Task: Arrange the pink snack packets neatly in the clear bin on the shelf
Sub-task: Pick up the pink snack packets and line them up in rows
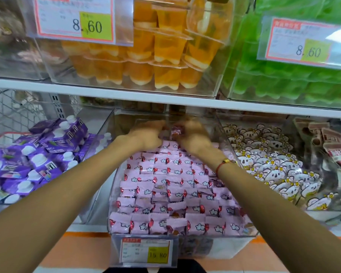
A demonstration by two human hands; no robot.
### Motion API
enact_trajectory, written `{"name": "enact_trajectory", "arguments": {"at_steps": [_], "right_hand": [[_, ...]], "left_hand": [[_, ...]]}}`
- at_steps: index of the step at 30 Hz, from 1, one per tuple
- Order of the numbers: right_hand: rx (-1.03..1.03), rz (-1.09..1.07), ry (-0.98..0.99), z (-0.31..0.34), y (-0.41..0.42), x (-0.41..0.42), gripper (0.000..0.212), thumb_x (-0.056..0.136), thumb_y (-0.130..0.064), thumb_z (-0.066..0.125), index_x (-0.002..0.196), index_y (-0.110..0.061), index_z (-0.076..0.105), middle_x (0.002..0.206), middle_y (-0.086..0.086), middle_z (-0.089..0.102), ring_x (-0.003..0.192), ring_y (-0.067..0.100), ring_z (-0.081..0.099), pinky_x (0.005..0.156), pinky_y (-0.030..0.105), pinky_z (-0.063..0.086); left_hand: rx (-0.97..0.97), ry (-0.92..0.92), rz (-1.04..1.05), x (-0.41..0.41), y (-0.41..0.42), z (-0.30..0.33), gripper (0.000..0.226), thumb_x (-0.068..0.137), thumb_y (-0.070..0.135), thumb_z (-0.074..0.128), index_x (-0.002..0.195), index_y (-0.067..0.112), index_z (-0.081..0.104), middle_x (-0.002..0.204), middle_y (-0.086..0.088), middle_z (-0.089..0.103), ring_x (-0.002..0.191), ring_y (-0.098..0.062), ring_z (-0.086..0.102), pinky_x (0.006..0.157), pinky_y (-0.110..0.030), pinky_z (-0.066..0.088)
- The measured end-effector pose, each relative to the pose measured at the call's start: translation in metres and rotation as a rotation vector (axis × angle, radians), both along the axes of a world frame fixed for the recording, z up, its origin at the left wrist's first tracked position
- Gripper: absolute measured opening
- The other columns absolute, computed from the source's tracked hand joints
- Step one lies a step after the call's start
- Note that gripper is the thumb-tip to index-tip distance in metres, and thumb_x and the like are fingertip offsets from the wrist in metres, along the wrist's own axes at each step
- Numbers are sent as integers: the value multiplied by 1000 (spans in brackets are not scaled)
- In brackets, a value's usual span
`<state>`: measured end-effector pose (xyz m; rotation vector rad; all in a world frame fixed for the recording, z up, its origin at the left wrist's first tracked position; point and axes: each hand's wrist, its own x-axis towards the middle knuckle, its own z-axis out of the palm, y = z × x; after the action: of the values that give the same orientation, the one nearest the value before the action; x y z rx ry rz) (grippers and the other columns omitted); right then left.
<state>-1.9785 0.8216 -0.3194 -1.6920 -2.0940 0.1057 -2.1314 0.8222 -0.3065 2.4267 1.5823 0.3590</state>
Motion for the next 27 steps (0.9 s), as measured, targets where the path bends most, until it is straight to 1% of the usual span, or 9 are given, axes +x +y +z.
{"name": "enact_trajectory", "arguments": {"at_steps": [4, 8, 10, 13, 15, 18, 20, 24, 27], "right_hand": [[-68, 61, -119, -13, -7, -3, 33, 96, -17, 42, 125, -13, 57, 116, 17, 62, 103, 32, 56, 80, 34, 49], [-210, 128, 130, 0, -16, 9, 37, 91, -3, 40, 122, -11, 59, 97, 7, 66, 89, 25, 58, 67, 28, 48], [-89, 58, 110, 2, -25, 17, 35, 89, -4, 43, 117, -12, 62, 105, 8, 67, 96, 29, 61, 77, 31, 51], [-2, -22, -60, -6, -45, 29, 31, 93, -17, 45, 120, -13, 58, 100, 13, 64, 93, 31, 60, 74, 34, 48], [-66, -20, -137, -15, -53, 31, 39, 96, -28, 41, 133, -17, 48, 123, 15, 56, 113, 32, 50, 87, 38, 43], [-121, -33, -186, -24, -54, 29, 48, 99, -38, 33, 145, -25, 31, 150, 5, 34, 135, 29, 31, 105, 42, 28], [-134, -44, -189, -27, -53, 28, 49, 99, -40, 31, 146, -27, 28, 153, 2, 30, 138, 27, 27, 108, 43, 23], [-162, -60, -252, -28, -53, 29, 49, 98, -42, 28, 145, -28, 33, 147, 5, 40, 135, 27, 29, 107, 43, 22], [-166, -64, -235, -27, -55, 28, 48, 98, -43, 28, 141, -26, 40, 145, 7, 42, 133, 28, 31, 107, 43, 22]], "left_hand": [[-48, -9, -5, 6, 4, 0, 49, 88, 4, 50, 133, 23, 46, 128, -8, 56, 109, -27, 55, 86, -33, 46], [-131, -14, -62, 6, 7, -11, 43, 92, 8, 43, 131, 25, 49, 108, -7, 62, 85, -22, 58, 69, -32, 48], [-100, 28, -69, 6, 9, -18, 40, 95, 16, 40, 131, 31, 49, 114, -5, 62, 91, -22, 60, 79, -36, 51], [-36, 109, -58, 7, 11, -23, 38, 98, 27, 37, 133, 34, 47, 136, -2, 51, 117, -23, 50, 95, -37, 44], [-32, 119, -35, 10, 11, -20, 37, 98, 29, 37, 133, 34, 49, 139, 0, 48, 120, -22, 46, 90, -32, 40], [-71, 76, 9, 19, 11, -13, 34, 97, 21, 41, 127, 27, 56, 131, -3, 55, 109, -22, 53, 87, -31, 44], [-64, 60, 60, 27, 12, -8, 33, 96, 17, 43, 124, 24, 59, 125, -5, 59, 105, -24, 56, 92, -36, 47], [28, -17, 125, 46, 13, -7, 33, 99, 24, 40, 128, 28, 55, 128, -2, 58, 111, -25, 55, 92, -37, 47], [40, 58, 112, 55, 12, -12, 31, 100, 27, 40, 125, 30, 58, 125, -2, 60, 108, -26, 56, 89, -35, 48]]}}
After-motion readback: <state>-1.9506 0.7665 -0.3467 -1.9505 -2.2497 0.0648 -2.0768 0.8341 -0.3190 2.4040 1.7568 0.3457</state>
